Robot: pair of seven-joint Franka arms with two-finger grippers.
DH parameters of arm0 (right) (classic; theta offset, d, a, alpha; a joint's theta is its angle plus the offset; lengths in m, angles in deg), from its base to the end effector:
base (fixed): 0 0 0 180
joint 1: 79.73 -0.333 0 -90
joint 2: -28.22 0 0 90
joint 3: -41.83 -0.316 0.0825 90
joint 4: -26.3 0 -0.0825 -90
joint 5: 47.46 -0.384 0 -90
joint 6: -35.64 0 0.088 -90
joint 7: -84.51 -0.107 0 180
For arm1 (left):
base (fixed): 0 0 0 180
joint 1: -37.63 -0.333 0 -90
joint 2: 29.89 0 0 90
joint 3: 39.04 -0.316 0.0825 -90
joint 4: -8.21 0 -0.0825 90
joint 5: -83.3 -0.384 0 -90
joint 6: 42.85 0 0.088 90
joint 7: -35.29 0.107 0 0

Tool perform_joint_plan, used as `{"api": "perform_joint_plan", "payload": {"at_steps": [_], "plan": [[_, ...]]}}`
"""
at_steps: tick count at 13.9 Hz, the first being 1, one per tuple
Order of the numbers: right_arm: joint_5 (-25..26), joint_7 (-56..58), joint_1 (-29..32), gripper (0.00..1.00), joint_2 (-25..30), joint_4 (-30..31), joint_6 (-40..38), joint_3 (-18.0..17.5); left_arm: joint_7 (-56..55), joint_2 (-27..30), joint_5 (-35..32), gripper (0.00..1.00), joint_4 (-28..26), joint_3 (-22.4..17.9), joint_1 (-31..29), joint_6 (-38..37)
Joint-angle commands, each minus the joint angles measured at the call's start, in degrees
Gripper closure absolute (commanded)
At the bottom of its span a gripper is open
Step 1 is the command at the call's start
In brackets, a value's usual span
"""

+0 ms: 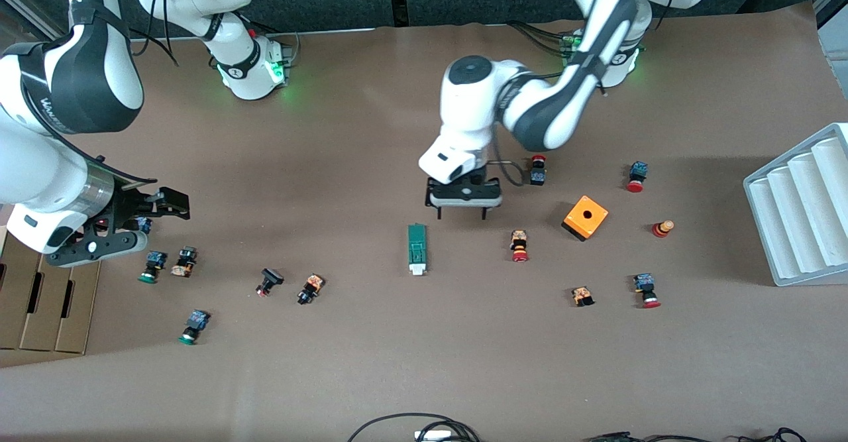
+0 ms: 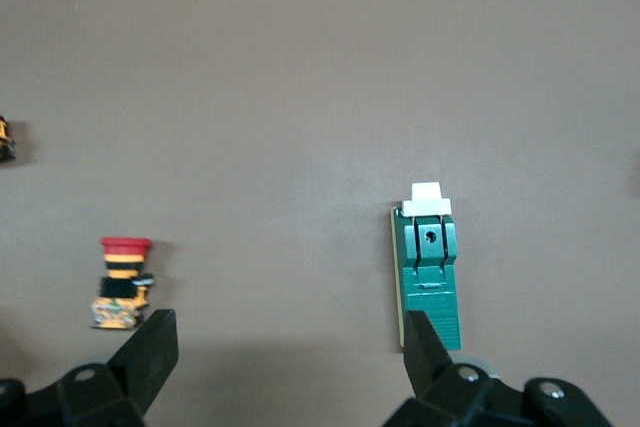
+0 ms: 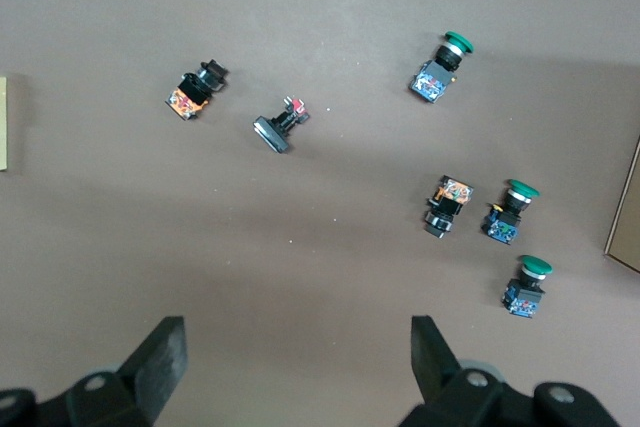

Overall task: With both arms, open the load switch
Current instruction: 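Move the left gripper over the green load switch, then lower the left gripper onto the switch while the right gripper approaches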

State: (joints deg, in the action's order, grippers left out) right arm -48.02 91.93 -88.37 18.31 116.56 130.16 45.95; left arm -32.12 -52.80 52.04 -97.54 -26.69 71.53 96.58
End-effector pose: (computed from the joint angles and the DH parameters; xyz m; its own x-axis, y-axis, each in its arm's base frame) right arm 0.6029 0.0517 0.5286 0.9738 0.2056 -0.0975 0.2056 -0.9786 -0.0099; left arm 0.4632 -0.4661 0.3335 0.9315 0.0118 0.3637 0.0122 -0.9999 0.0012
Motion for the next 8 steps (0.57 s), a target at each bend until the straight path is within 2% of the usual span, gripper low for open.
{"api": "perform_joint_plan", "payload": {"at_steps": [1,5,8], "plan": [[-0.05,4.26,0.03,0.0,-0.28,-1.06,-0.39,0.27,-10.16,-4.41,-5.28,0.0,2.22,-4.77,6.6,2.67],[-0.57,7.07,0.38,0.0,-0.46,-1.67,-0.04,0.45,-25.1,-12.48,-13.35,0.0,7.56,-8.64,14.33,4.35],[-0.66,17.51,0.47,0.0,-0.46,-1.76,2.16,0.45,-35.23,-18.65,-19.78,0.0,12.67,-11.02,18.47,4.35]]}}
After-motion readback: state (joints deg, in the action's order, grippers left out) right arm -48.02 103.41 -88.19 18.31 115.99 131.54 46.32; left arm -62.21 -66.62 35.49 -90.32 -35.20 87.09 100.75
